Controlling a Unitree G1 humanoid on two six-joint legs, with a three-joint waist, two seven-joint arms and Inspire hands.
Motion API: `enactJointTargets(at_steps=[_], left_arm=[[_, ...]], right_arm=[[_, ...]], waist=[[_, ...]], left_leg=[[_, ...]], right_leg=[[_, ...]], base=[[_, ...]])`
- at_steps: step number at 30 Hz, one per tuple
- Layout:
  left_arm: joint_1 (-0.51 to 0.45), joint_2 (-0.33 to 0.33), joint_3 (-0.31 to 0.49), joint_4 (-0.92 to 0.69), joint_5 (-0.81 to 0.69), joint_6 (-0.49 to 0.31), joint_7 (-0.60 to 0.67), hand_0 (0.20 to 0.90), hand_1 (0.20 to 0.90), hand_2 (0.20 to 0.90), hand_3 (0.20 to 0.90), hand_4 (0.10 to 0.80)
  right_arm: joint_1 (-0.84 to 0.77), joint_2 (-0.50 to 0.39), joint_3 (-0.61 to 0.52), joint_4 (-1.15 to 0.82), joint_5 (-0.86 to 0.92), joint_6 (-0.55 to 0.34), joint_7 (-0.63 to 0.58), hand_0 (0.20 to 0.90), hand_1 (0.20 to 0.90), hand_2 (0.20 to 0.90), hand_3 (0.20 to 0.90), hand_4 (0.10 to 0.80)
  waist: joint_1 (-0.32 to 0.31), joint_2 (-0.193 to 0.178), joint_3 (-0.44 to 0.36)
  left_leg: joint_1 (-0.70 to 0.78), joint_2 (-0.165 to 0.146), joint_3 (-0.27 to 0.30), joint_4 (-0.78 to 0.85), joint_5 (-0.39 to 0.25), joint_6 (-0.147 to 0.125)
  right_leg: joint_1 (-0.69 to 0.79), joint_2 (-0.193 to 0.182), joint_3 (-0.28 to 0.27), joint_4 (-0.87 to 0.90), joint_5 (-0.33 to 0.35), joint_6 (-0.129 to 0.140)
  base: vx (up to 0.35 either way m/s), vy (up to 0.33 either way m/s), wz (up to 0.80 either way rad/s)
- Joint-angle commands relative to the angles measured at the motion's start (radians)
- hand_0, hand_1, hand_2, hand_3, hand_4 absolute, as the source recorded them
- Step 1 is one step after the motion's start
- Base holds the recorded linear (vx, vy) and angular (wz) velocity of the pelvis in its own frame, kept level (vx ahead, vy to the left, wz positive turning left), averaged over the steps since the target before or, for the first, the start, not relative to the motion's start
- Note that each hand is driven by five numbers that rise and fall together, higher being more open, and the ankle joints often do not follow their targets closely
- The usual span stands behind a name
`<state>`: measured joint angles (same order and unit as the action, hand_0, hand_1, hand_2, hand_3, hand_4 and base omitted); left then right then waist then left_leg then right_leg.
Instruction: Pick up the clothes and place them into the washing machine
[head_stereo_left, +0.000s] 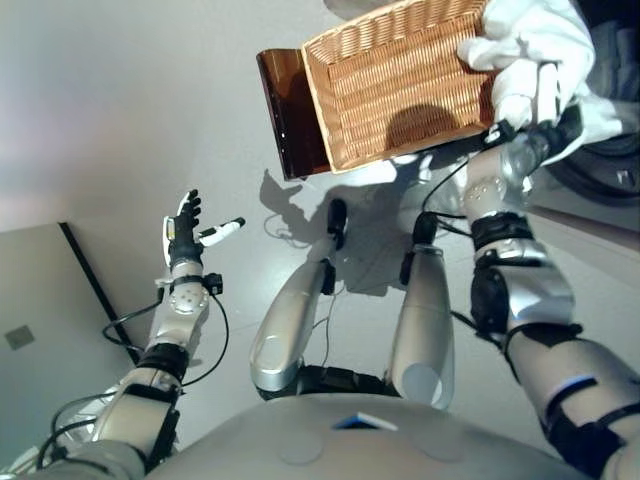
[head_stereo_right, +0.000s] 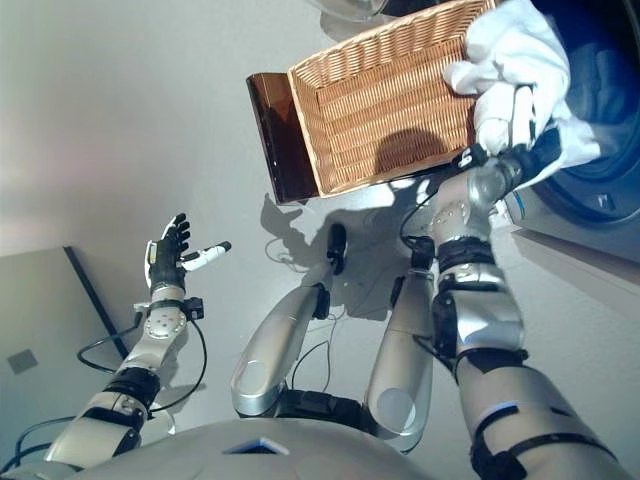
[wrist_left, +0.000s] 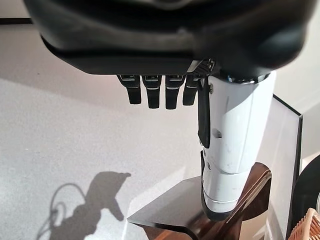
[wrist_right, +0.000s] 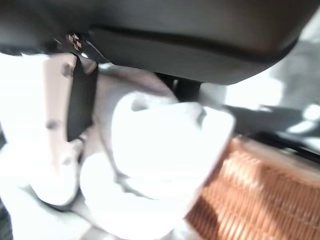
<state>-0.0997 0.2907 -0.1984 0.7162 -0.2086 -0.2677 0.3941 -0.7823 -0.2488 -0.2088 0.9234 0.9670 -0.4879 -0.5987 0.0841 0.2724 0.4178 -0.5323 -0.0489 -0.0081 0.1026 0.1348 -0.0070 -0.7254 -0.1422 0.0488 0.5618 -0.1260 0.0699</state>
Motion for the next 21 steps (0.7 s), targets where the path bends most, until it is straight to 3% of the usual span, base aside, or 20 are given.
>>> enactJointTargets(at_steps=[1,9,17,21], left_arm=[[0.050,0.002,0.010,0.036,-0.040,-0.030,0.011,0.900,0.900,0.900,0.900,0.800],[0.059,-0.015,-0.015,0.053,-0.061,-0.044,-0.012,0.900,0.900,0.900,0.900,0.800],[0.060,-0.022,-0.032,0.056,-0.063,-0.051,-0.020,0.900,0.900,0.900,0.900,0.800],[0.076,-0.007,-0.033,0.022,-0.059,-0.072,-0.025,0.900,0.900,0.900,0.900,0.800]], right_arm=[[-0.006,0.021,-0.037,-0.057,0.190,-0.135,0.129,0.200,0.200,0.200,0.200,0.300],[-0.097,-0.056,-0.062,-0.006,0.205,-0.143,0.109,0.200,0.200,0.200,0.200,0.300],[-0.165,-0.139,-0.041,0.009,0.145,-0.139,0.072,0.200,0.200,0.200,0.200,0.300],[-0.241,-0.251,-0.012,0.000,0.007,-0.121,-0.006,0.200,0.200,0.200,0.200,0.300]], waist=[[0.022,0.032,-0.115],[0.051,0.085,-0.133],[0.062,0.103,-0.152],[0.086,0.123,-0.171]], left_leg=[[-0.028,-0.065,0.009,0.080,-0.101,-0.038],[-0.026,-0.070,0.010,0.069,-0.094,-0.040],[-0.015,-0.065,0.009,0.056,-0.089,-0.043],[-0.004,-0.065,-0.003,0.038,-0.076,-0.050]], right_leg=[[0.082,-0.013,0.035,-0.196,0.083,0.011],[0.073,-0.013,0.051,-0.191,0.072,0.013],[0.078,-0.009,0.055,-0.195,0.068,0.013],[0.084,-0.010,0.049,-0.195,0.061,0.014]], base=[[0.009,0.021,-0.04],[0.011,0.007,0.00],[0.002,-0.001,0.00],[0.006,-0.026,0.02]])
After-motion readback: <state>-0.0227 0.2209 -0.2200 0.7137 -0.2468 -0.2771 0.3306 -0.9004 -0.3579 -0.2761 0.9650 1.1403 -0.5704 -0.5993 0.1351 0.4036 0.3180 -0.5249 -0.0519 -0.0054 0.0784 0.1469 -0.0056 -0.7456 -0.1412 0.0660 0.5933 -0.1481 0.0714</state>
